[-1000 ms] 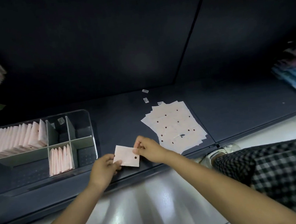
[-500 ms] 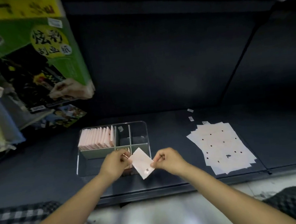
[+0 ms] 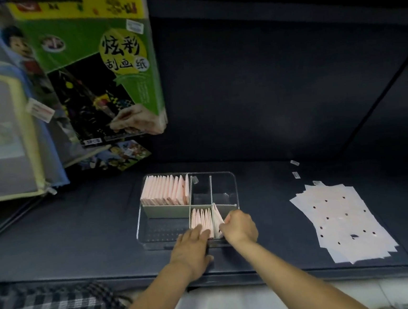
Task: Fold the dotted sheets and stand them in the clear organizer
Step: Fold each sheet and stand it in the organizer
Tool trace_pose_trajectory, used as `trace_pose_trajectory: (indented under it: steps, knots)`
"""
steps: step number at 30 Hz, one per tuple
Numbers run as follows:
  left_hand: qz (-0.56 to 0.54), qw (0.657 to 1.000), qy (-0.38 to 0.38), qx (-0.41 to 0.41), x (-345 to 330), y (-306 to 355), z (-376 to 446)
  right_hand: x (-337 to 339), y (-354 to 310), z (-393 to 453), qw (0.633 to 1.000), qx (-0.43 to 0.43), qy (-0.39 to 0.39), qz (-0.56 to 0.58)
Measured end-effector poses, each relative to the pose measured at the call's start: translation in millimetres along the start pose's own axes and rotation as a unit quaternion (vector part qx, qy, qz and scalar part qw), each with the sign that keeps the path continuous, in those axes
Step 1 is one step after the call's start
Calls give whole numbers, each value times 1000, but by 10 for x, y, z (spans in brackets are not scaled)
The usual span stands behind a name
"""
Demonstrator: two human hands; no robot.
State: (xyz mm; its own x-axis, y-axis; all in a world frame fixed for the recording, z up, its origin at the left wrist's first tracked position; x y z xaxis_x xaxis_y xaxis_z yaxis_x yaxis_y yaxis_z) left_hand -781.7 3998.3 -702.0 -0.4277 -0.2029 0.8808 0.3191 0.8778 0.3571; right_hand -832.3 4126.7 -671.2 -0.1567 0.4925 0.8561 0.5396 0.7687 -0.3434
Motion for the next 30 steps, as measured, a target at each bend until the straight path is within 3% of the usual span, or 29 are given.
trace_pose_trajectory:
  steps: [8, 11, 17, 20, 23, 26, 28, 30]
  knots:
    - [7, 998, 68, -4, 140, 3, 18, -283, -85, -88, 997, 63, 27, -45]
    - [15, 998, 66, -11, 142, 53, 67, -318, -73, -73, 993, 90, 15, -74]
    - [63, 997, 37, -15, 129, 92, 158, -275, -35, -119, 970, 233, -51, -43]
    - [93, 995, 21, -10, 97, 59, 176, 12, 269, 36, 964, 263, -17, -12]
    - [109, 994, 20, -11, 85, 58, 201, 453, 870, 459, 973, 223, 55, -28]
    - [122, 992, 23, -10, 92, 86, 221, 860, 1685, 967, 988, 89, 107, -69]
    - [124, 992, 30, -7, 103, 123, 227, 1025, 2227, 1160, 991, -8, 113, -71]
    - [124, 992, 34, -6, 107, 177, 229, 1041, 2615, 1239, 992, -49, 96, -68]
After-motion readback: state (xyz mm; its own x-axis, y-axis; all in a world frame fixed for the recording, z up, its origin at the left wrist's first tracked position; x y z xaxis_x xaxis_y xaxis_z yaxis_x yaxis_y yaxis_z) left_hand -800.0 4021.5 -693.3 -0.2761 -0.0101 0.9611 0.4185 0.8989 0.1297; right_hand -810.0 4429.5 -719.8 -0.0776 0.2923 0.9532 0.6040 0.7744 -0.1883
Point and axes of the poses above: each hand's wrist, its own z-axis towards the middle knuckle, its own x-axis out of the back of the hand, y = z × x, the point moved 9 cm from there along z, towards the middle knuckle, and after that the axes turned 15 degrees about -x, right-handed, at the moved point
